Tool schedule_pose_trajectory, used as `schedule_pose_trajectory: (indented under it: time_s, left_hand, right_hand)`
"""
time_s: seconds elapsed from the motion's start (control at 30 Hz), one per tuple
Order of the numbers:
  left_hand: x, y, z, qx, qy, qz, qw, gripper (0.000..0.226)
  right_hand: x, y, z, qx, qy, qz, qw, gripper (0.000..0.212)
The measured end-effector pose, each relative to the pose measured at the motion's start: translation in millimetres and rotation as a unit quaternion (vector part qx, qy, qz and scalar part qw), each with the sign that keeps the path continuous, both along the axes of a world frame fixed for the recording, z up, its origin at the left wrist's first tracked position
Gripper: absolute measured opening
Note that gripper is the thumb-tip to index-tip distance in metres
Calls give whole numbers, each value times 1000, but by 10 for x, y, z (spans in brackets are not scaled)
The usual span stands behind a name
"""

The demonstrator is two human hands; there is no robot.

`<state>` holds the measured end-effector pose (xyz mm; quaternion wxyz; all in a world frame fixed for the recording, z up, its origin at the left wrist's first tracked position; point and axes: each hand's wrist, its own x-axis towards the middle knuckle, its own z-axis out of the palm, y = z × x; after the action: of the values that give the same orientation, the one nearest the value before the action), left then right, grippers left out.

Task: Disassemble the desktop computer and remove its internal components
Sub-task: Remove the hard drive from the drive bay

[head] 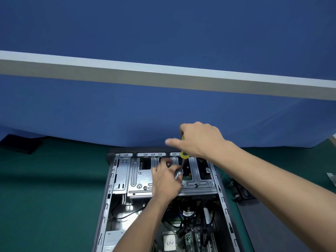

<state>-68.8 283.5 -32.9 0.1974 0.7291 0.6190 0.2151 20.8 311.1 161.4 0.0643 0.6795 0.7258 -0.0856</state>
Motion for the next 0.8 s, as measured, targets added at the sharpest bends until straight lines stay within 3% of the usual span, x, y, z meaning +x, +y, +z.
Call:
schedule_pose_trajectory:
  time_s: [0.03, 0.1, 0.17, 0.3, 0.4, 0.5, 0.6, 0.67, 0.7, 0.8]
  left_hand:
    - [1, -4, 1, -1, -4, 0, 1000, 27]
    - [0, -5, 1, -3, -10, -1, 1000, 27]
    - [6, -3, 5, -2, -9, 1, 1000, 26]
    - [-1, -3, -3, -1, -4, 2, 1000, 27]
    - [-2, -4, -8, -1, -10, -1, 1000, 25]
    - [0, 1, -2, 1, -6, 0, 1000, 23]
    - [3, 1, -10, -3, 0, 3, 1000, 26]
    - [4, 3, -8, 1, -8, 2, 1000, 26]
    - [3, 3, -6, 2, -10, 1, 1000, 26]
    - [6, 1, -4, 1, -9, 3, 1000, 24]
  right_hand:
    - [2, 2, -13, 9, -4, -7, 1000, 30]
    - [20, 15, -38, -28, 81, -14, 996, 13]
    - [18, 6, 2, -70, 122, -6, 990, 22]
    - [-17, -21, -8, 3, 30, -19, 999, 31]
    - [5, -12, -39, -21, 106, -21, 994, 11]
    - [-1, -13, 1, -49, 91, -11, 995, 17]
    - [3, -12, -38, 41, 48, -32, 997, 32]
    - [21, -19, -88, 67, 78, -8, 995, 26]
    - [35, -24, -89, 54, 97, 4, 994, 19]
    - [68, -7, -52, 0, 93, 14, 996, 29]
